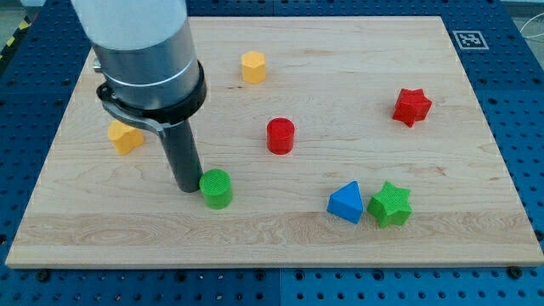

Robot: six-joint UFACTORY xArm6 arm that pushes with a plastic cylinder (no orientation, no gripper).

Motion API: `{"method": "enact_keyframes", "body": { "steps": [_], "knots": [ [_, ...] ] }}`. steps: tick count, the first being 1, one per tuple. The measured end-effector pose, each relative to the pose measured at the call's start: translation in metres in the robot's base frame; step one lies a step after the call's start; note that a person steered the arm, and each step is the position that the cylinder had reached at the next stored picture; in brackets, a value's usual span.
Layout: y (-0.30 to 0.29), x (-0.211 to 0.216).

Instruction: Push the green circle to the left side of blue triangle

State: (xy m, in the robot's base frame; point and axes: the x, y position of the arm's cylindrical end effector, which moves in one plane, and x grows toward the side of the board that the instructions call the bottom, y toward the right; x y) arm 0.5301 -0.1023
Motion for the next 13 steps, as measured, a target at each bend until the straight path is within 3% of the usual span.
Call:
{"method": "enact_keyframes", "body": {
  "steps": [5, 13],
  "knots": [
    [0.047, 0.015],
    [0.060, 0.038]
  ]
}}
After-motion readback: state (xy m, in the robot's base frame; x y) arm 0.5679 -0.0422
